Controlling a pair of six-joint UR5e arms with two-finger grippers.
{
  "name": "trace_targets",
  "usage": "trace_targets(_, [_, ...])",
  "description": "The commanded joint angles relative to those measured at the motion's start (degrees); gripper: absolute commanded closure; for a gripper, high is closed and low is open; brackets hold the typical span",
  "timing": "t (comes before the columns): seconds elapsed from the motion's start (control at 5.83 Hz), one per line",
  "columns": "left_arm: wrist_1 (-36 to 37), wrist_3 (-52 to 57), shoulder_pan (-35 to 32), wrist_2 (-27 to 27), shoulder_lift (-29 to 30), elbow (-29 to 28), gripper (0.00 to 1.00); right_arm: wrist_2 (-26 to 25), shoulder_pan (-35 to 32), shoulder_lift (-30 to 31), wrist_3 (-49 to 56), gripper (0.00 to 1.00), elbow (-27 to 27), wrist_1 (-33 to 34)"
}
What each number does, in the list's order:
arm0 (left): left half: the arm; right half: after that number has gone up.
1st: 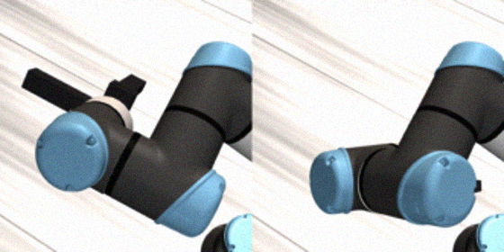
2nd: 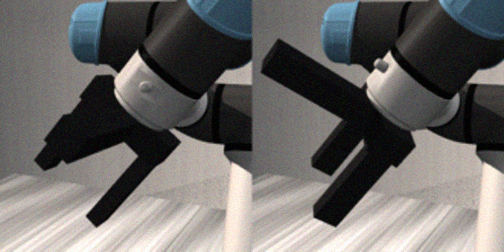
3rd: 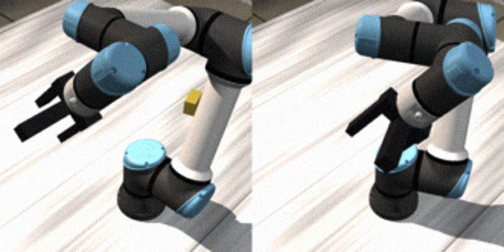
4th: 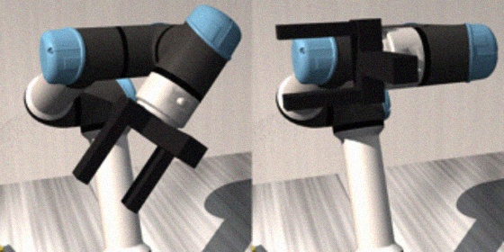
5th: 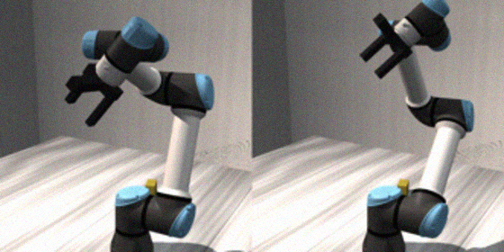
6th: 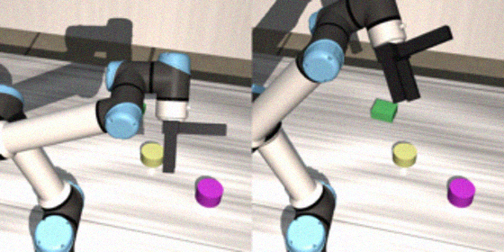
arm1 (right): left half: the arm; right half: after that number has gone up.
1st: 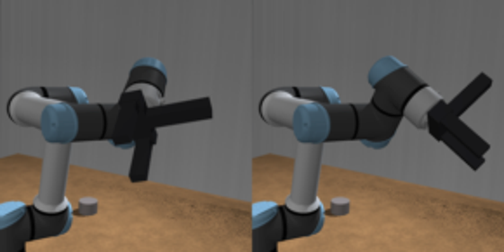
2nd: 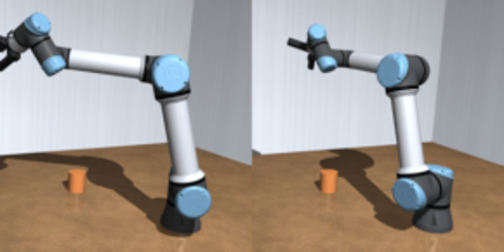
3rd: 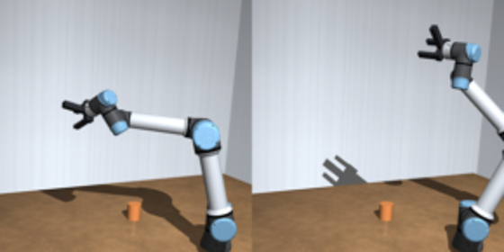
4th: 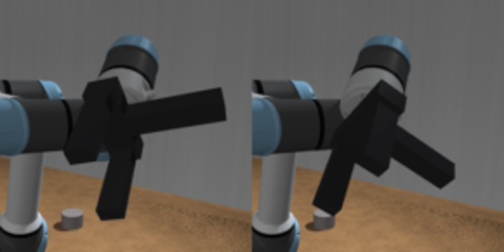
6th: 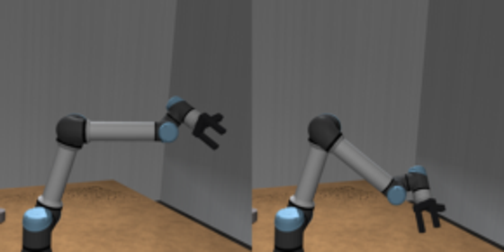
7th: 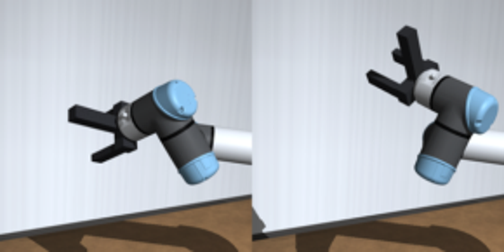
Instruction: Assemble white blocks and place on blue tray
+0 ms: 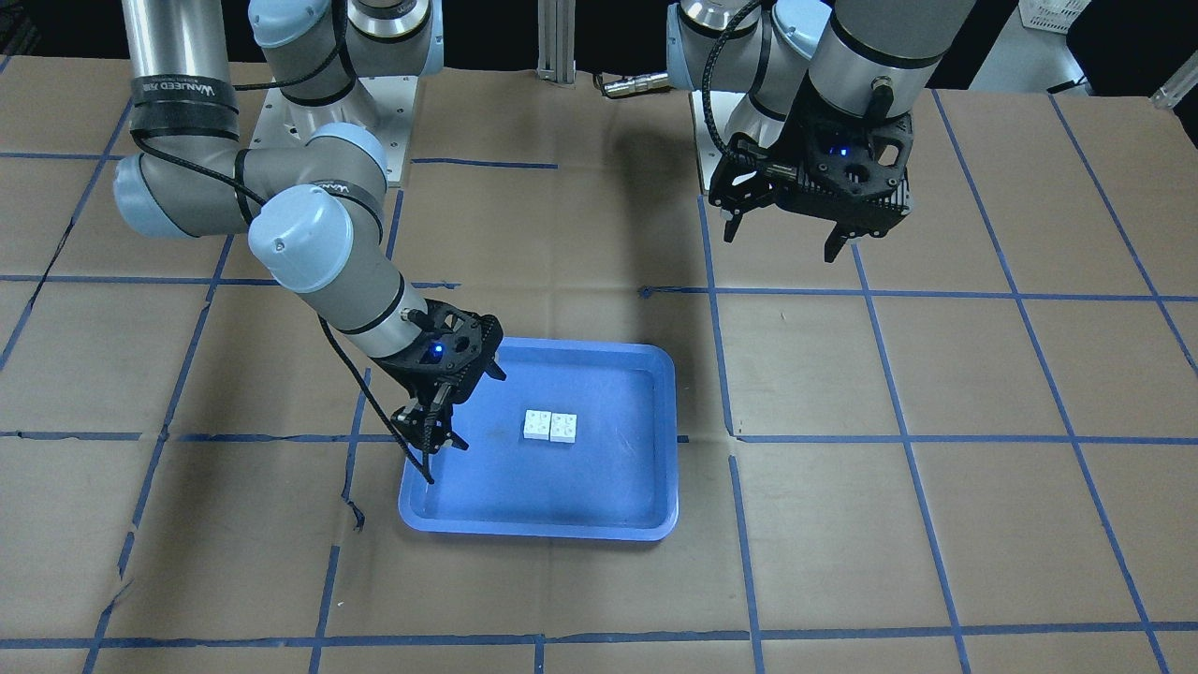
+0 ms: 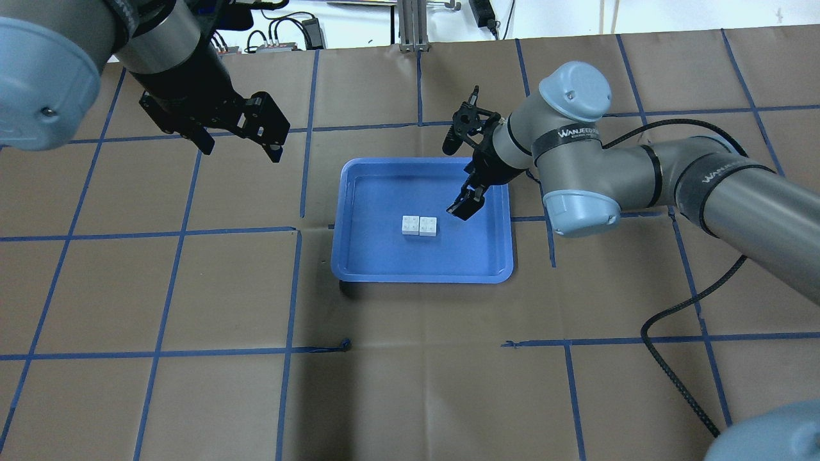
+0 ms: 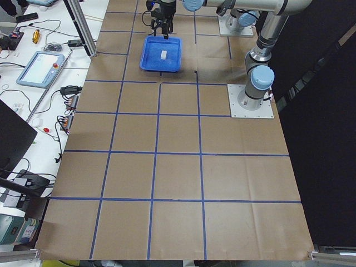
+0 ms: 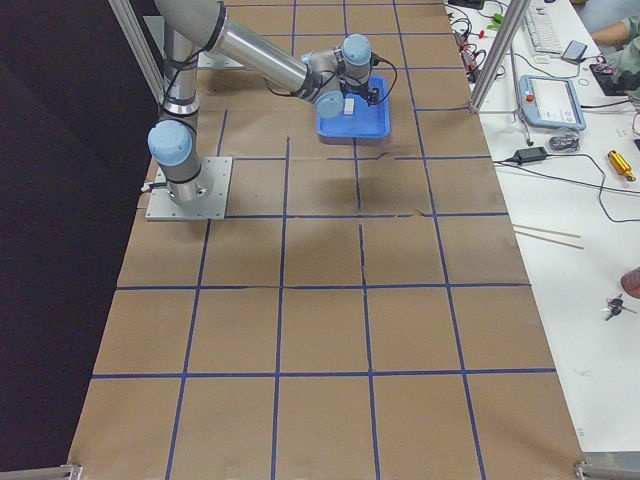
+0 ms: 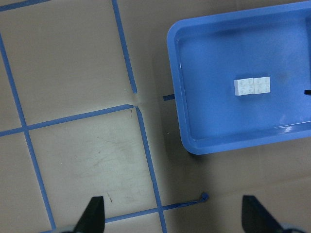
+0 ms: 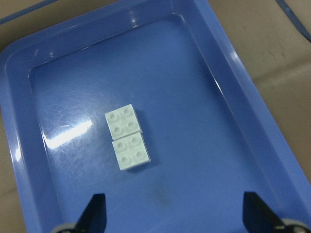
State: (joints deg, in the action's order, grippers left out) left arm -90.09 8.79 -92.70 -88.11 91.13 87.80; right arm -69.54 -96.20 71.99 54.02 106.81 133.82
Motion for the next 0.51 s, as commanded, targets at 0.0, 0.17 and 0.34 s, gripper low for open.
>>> trace_targets(0.0, [0.0,0.09,-0.02,0.05,-0.07,-0.08,0.01,-7.94,0.92,4.53,-11.94,0.0,-3.61,-10.2])
trace_targets(0.17, [0.0,0.09,-0.02,0.05,-0.07,0.0,0.01,-10.42,2.84,6.3,-19.14,0.0,-5.02,-15.38])
trace_targets(0.34, [0.0,0.09,-0.02,0.13,0.01,0.0,0.01,-11.57,5.21,7.88,-24.95,0.0,-7.56,-23.61])
